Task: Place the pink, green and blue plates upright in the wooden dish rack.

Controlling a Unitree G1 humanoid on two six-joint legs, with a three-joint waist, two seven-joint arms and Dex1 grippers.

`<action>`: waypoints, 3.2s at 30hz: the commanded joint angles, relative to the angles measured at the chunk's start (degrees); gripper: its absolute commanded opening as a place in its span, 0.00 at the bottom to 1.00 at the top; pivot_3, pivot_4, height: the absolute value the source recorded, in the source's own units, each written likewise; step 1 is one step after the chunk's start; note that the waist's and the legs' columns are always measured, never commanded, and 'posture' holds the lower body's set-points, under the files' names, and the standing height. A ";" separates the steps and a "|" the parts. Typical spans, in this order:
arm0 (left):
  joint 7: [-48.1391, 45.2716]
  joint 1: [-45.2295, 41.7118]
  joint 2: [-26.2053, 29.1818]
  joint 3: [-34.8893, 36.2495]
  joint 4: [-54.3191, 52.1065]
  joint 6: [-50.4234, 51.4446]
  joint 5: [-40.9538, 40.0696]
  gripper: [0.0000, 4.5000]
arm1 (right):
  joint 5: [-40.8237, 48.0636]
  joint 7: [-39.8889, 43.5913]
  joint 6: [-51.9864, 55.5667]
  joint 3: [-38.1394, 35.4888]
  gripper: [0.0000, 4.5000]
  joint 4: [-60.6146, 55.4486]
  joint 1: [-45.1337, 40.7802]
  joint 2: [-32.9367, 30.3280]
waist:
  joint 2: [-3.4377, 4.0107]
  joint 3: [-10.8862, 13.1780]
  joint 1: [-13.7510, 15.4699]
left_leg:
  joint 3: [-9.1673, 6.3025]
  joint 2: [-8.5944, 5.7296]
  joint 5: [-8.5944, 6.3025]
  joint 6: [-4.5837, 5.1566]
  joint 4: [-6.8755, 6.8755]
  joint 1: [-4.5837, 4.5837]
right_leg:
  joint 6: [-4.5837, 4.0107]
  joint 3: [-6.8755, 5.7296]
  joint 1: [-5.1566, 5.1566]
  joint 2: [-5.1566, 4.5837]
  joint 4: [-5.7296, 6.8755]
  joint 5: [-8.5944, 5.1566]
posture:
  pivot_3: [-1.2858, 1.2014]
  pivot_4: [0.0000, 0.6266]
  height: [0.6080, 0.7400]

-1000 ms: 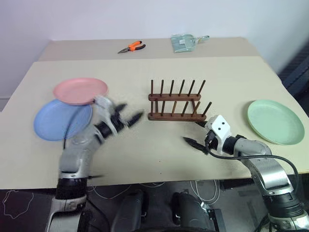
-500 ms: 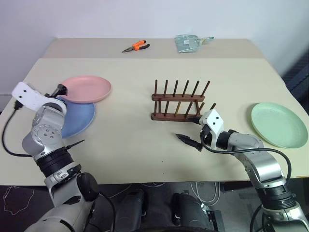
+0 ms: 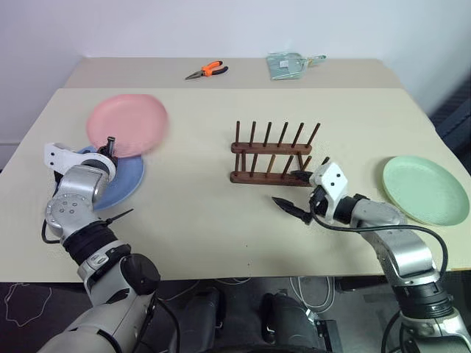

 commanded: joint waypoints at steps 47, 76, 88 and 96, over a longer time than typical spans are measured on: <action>-55.16 24.05 18.42 -44.46 -24.54 -18.27 16.67 0.70 | 13.76 -7.38 4.84 -18.79 0.00 -10.09 -9.14 0.63 | 0.07 0.12 -1.55 | -0.02 0.17 -0.01 -0.02 -0.28 0.02 | -0.17 0.10 -0.04 -0.13 -0.16 -0.04 | 0.52 0.24 1.00; -67.13 30.93 19.31 -58.32 -32.11 -16.20 22.90 0.71 | 17.24 -6.74 7.03 -18.00 0.79 -5.82 -3.13 -4.24 | 0.46 0.08 -1.50 | 0.05 0.14 -0.11 0.46 -0.50 -0.01 | -0.57 0.16 -0.22 -0.29 -0.23 -0.23 | 0.52 0.24 1.00; -68.89 30.42 18.56 -58.77 -28.87 -17.43 24.28 0.71 | -2.42 -1.84 -2.82 -19.54 0.79 3.83 15.96 -20.36 | 0.54 0.05 -1.57 | 0.05 0.12 -0.15 0.56 -0.45 -0.01 | -0.55 0.13 -0.12 -0.33 -0.32 -0.25 | 0.52 0.24 1.00; -69.73 28.68 16.89 -59.85 -26.87 -18.67 26.17 0.71 | -19.49 -12.42 -9.01 -10.88 0.67 19.79 12.90 -20.79 | 0.63 0.04 -1.52 | 0.13 0.12 -0.13 0.58 -0.37 -0.02 | -0.54 0.13 -0.17 -0.33 -0.29 -0.25 | 0.52 0.24 1.00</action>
